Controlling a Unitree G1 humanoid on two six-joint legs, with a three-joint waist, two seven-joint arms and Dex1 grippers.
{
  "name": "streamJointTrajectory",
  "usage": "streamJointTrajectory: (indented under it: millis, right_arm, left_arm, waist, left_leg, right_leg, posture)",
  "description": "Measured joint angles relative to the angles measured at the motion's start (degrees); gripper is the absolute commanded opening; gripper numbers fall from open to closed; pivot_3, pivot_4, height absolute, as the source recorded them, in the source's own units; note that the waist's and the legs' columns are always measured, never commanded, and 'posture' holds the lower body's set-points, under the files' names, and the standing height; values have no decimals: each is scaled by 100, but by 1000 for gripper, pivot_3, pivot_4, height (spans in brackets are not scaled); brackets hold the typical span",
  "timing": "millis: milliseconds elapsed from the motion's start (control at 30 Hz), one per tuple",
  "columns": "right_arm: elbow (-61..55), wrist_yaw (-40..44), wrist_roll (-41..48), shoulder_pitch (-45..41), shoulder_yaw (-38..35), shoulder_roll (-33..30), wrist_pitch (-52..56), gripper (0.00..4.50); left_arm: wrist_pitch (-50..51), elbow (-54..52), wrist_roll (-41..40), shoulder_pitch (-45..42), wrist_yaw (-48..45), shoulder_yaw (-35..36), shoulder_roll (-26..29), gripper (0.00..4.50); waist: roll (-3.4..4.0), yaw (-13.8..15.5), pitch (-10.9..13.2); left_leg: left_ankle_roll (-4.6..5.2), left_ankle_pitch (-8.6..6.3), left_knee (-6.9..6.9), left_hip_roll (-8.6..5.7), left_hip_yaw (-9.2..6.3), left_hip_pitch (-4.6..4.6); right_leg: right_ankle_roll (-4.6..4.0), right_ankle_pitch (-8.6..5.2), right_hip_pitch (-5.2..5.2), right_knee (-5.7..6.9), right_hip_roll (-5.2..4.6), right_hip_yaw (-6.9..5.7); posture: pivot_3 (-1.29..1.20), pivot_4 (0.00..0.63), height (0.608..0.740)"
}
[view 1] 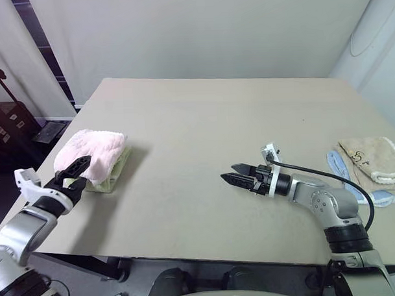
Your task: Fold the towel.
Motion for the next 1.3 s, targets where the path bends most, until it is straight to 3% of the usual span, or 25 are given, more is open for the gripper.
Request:
streamJointTrajectory:
  millis: [167,367,600,767,900,1100,1300]
  right_arm:
    - [-92,0,3,12,-8,0,-6,4500]
    - [-292,-16,-7,130,-136,-17,-204,4500]
    - [-679,-138,-71,529,-521,-228,-627,4500]
    - [-1119,-222,-206,1062,-938,-471,-1082,4500]
    - [-1426,-230,-159,1444,-1255,-680,-1092,4500]
    - [-1671,-237,-17,1827,-1560,-879,-1007,4500]
    - [-1838,-349,63,2117,-1907,-1004,-932,4500]
  left_arm:
    - [153,-153,-706,871,-214,-524,488,4475]
    - [325,-1048,-498,1037,-1734,-1463,1185,4475]
    - [-1072,-1952,1947,476,-3796,-3100,1411,4475]
    - [-2591,-1962,3909,-615,-4945,-4674,1169,4475]
    - [-3021,-1306,4592,-1521,-5505,-5347,843,4475]
    - [-3301,-50,4834,-2806,-6462,-5421,527,4475]
    - [-4591,1483,5369,-2322,-8322,-5394,551,4475]
  waist:
    - [6,15,4]
    - [17,24,0]
    - [18,-18,-1]
    - [23,21,-4]
    - [20,2,-3]
    - [19,14,-2]
    - [17,-46,1]
  left_leg:
    - [0,-1,-17,0,7,-2]
    - [-41,23,-137,15,140,5]
    - [-111,64,-189,15,170,4]
    - [-116,68,-196,18,180,0]
    - [-112,69,-177,21,182,-2]
    - [-107,70,-124,44,175,-1]
    - [-99,66,-88,51,161,-1]
  right_leg:
    - [-7,4,5,-25,0,0]
    - [-24,15,-28,-79,-57,-1]
    - [-23,16,-37,-120,-67,-1]
    - [-21,16,-25,-146,-69,-4]
    - [-15,17,-7,-147,-67,-1]
    - [0,13,8,-136,-55,-10]
    - [7,8,-3,-113,-55,-23]
  posture:
    - [0,0,740]
    - [0,0,740]
    - [0,0,740]
    - [0,0,740]
    - [0,0,740]
    - [0,0,740]
    - [0,0,740]
